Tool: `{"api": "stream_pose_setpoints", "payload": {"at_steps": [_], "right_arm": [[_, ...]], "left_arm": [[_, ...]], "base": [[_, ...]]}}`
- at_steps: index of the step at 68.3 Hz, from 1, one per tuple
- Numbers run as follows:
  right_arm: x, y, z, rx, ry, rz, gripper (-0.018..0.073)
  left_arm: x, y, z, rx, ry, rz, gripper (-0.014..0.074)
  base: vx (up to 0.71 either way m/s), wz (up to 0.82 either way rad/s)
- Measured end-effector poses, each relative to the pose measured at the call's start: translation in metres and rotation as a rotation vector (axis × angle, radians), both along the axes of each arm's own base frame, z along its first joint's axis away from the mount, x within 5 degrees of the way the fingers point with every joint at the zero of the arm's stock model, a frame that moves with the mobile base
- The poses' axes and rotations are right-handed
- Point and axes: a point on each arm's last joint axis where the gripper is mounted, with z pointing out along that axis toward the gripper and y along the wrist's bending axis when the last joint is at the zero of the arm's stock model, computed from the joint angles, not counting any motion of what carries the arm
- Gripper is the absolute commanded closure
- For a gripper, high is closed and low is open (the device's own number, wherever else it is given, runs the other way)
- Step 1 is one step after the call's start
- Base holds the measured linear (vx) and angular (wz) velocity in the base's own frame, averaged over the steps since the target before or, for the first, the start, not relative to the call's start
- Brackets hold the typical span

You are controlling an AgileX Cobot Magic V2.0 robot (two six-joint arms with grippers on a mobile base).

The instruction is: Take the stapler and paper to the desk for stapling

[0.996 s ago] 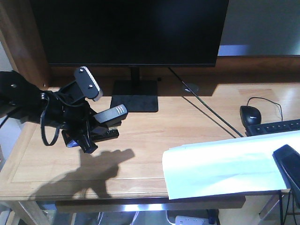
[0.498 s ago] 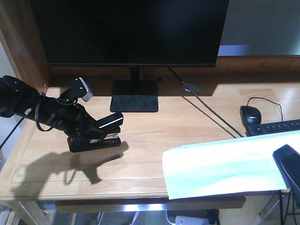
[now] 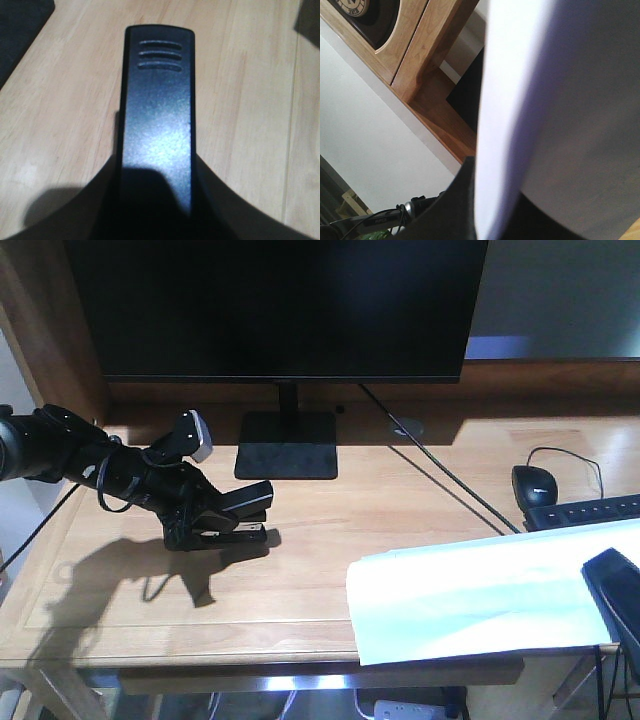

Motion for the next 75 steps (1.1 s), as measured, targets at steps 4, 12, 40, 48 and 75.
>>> {"api": "stream_pose_setpoints", "payload": {"at_steps": [4, 12, 40, 48, 75], "right_arm": [[0.0, 0.0, 0.0, 0.0, 0.0, 0.0, 0.0564], [0.0, 0.0, 0.0, 0.0, 0.0, 0.0, 0.0564], [0.0, 0.0, 0.0, 0.0, 0.0, 0.0, 0.0564], [0.0, 0.0, 0.0, 0.0, 0.0, 0.0, 0.0564], [0.0, 0.0, 0.0, 0.0, 0.0, 0.0, 0.0564]], "left_arm": [[0.001, 0.0, -0.003, 0.0, 0.001, -0.002, 0.0596], [0.001, 0.0, -0.008, 0.012, 0.007, -0.009, 0.0575], [0.0, 0.007, -0.03, 0.126, 0.044, -0.055, 0.0354], [0.0, 0.008, -0.03, 0.133, 0.044, -0.056, 0.0249], [0.0, 0.009, -0.002, 0.127, -0.01, -0.029, 0.0153]], "base": [[0.0, 0.0], [0.0, 0.0], [0.0, 0.0], [0.0, 0.0], [0.0, 0.0]]}}
